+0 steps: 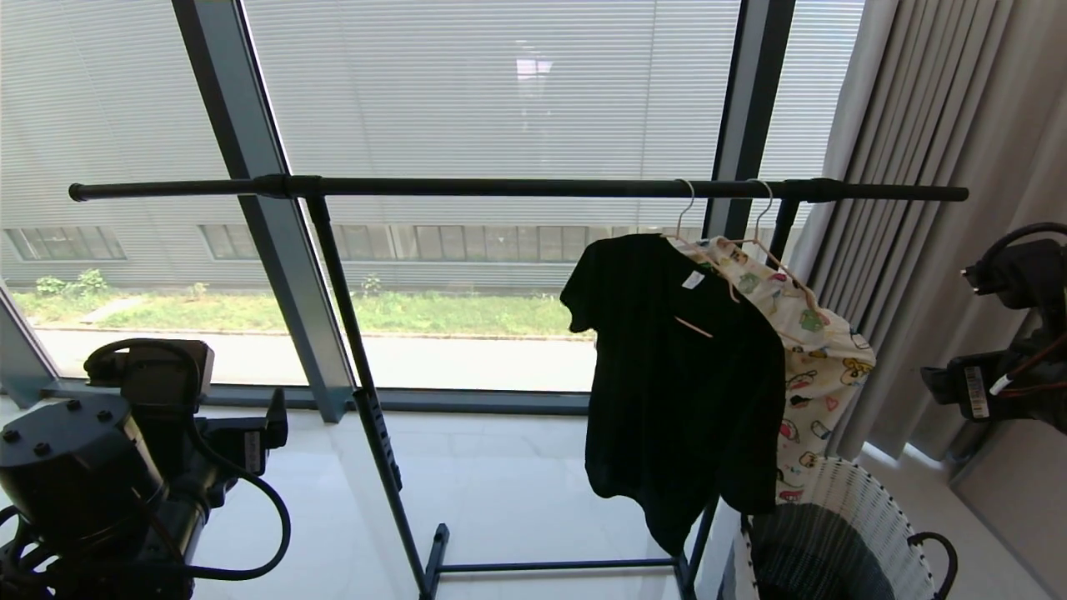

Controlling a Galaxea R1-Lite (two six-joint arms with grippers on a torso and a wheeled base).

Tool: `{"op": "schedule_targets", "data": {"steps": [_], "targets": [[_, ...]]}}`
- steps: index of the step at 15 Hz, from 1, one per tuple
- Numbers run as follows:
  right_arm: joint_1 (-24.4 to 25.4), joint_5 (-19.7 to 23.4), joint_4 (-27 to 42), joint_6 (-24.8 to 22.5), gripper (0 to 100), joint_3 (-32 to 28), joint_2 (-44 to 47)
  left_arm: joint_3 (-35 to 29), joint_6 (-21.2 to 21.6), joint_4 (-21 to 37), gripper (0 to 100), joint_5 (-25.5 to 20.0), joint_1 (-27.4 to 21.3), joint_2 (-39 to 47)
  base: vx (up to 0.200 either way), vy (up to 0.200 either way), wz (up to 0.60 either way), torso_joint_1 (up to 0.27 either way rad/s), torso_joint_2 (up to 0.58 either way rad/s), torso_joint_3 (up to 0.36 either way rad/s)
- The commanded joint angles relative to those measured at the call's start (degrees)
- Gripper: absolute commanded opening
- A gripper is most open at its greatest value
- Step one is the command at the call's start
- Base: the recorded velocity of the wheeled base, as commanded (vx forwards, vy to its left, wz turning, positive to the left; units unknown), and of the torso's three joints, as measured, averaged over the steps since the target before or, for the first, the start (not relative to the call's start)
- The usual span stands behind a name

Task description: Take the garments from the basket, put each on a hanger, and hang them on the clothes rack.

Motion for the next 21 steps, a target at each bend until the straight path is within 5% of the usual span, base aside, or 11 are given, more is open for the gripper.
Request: {"op": "schedule_targets", "data": {"steps": [1, 5, 12, 21], "targets": [[-0.1, 0.0, -1.0, 0.0, 100, 2.1, -0.7, 0.0, -0.1, 0.0, 100, 0.0, 0.5, -0.6, -0.200, 0.000, 0.00, 0.002, 0.00, 0.002], [-0.1, 0.3, -2.1, -0.6, 100, 4.6, -2.3, 0.7, -0.3, 0.0, 100, -0.2, 0.7, -2.1, -0.200, 0.000, 0.00, 0.002, 0.00, 0.006], [-0.1, 0.6, -2.1, -0.7, 100, 6.0, -5.5, 2.4, -0.5, 0.0, 100, -0.3, 0.7, -4.2, 0.000, 0.000, 0.00, 0.000, 0.00, 0.000], [-0.1, 0.7, -2.1, -2.1, 100, 11.3, -11.6, 4.8, -0.4, 0.0, 100, -0.2, 0.7, -8.1, 0.000, 0.000, -0.60, -0.148, 0.33, 0.184]]}}
